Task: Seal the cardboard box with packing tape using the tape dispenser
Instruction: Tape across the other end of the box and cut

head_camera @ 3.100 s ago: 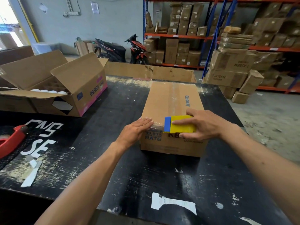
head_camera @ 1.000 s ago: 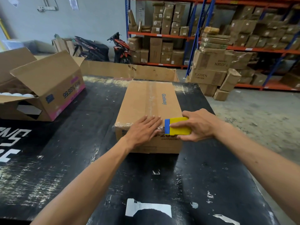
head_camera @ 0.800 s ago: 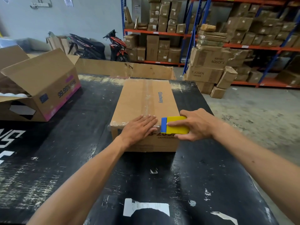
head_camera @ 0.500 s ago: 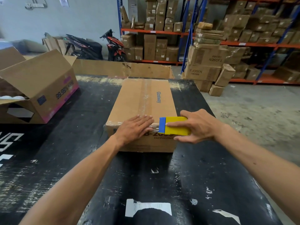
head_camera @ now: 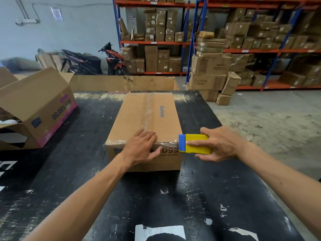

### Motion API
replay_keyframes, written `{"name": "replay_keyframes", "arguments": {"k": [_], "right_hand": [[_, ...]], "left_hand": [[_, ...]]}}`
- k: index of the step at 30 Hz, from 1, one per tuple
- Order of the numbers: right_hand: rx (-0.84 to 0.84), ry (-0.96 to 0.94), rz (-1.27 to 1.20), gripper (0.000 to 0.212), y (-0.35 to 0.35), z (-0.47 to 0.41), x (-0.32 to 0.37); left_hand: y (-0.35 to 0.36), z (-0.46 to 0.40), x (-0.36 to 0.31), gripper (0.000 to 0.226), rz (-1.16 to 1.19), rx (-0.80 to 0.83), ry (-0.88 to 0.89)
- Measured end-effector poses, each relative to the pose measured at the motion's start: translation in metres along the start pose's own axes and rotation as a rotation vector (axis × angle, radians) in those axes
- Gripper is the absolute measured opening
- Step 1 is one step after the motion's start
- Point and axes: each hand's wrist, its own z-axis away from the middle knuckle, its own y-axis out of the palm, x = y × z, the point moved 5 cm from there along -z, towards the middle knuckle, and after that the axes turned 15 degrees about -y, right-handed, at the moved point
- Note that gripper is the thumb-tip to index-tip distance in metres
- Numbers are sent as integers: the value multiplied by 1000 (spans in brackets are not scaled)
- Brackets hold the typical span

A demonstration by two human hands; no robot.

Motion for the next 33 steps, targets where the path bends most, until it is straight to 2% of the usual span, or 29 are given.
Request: {"name": "replay_keyframes", "arguments": {"k": [4,7,13,22,33], "right_hand": [[18,-15,10,55,-1,-11,-4],[27,-8,27,55,-1,-15,-7],[-7,4,13,56,0,-6,-5],[-61,-49,14,56,-19,24,-10],[151,-58,156,44,8,-13,1]], "left_hand": [[10,-23,-31,81,-118,144,31],[32,-21,-26,83,-82,280,51],[33,-18,-10,79,14,255,93],[32,-17,-5,76,36,260,94],[27,-19,-9,68,101,250,28]]}}
